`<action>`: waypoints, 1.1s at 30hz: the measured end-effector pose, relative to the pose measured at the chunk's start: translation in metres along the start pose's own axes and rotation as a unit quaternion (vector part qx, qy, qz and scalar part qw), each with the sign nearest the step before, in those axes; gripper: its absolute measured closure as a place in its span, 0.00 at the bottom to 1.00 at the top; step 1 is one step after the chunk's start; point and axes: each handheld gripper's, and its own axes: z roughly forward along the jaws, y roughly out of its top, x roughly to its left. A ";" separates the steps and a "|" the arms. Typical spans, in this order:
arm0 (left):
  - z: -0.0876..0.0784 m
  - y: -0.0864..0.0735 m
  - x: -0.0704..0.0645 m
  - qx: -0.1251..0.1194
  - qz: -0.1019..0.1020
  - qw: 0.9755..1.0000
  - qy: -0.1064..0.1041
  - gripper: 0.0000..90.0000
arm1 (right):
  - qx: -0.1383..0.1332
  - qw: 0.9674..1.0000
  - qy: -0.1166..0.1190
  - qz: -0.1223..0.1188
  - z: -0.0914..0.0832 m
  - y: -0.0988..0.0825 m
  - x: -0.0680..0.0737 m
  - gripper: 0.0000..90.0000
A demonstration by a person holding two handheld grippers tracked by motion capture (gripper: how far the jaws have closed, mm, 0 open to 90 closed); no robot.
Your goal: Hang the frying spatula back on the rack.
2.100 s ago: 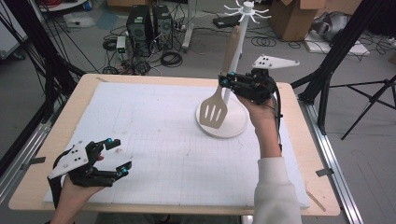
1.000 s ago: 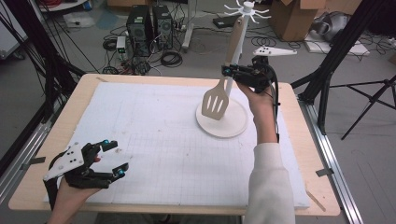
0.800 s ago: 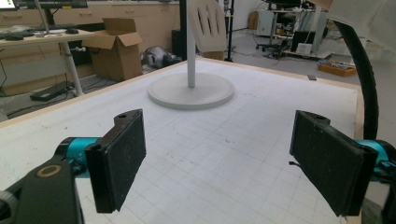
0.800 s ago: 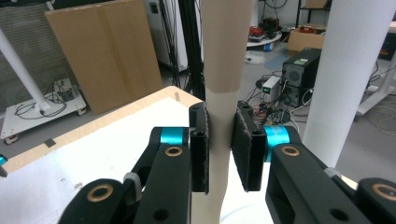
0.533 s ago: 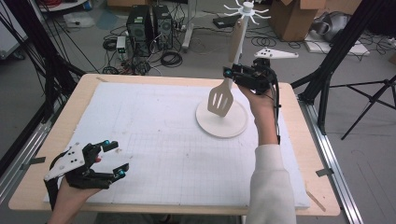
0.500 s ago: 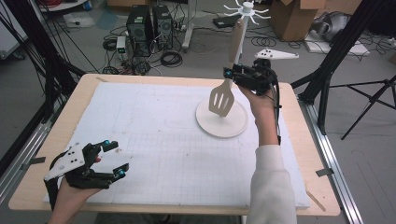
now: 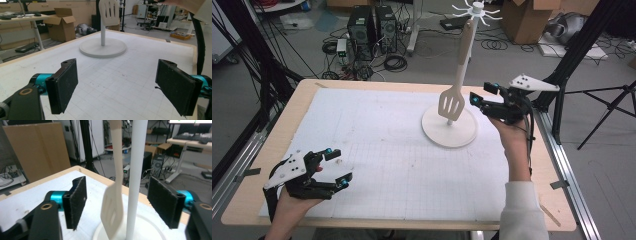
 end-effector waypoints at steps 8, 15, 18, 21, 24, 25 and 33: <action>0.004 -0.002 0.006 0.008 0.008 1.000 0.015 0.20 | -0.018 1.000 0.020 -0.008 -0.037 -0.032 0.020 0.27; 0.004 -0.007 0.012 0.010 0.005 0.999 0.032 0.20 | -0.005 0.999 0.034 -0.030 -0.051 -0.071 0.050 0.25; 0.004 -0.008 0.013 0.007 0.005 0.999 0.045 0.20 | 0.001 0.999 0.038 -0.035 -0.054 -0.089 0.061 0.25; 0.003 -0.009 0.013 0.007 0.004 0.999 0.048 0.20 | 0.015 0.998 0.051 -0.023 -0.054 -0.109 0.068 0.25; 0.001 -0.009 0.014 0.008 0.005 0.999 0.053 0.20 | 0.024 0.998 0.048 -0.015 -0.052 -0.125 0.070 0.25; 0.000 -0.010 0.014 0.009 0.005 0.999 0.052 0.20 | 0.028 0.998 0.051 -0.009 -0.051 -0.133 0.069 0.25; -0.006 -0.014 0.019 0.008 0.003 0.998 0.064 0.22 | 0.063 0.997 0.041 -0.007 -0.045 -0.160 0.063 0.26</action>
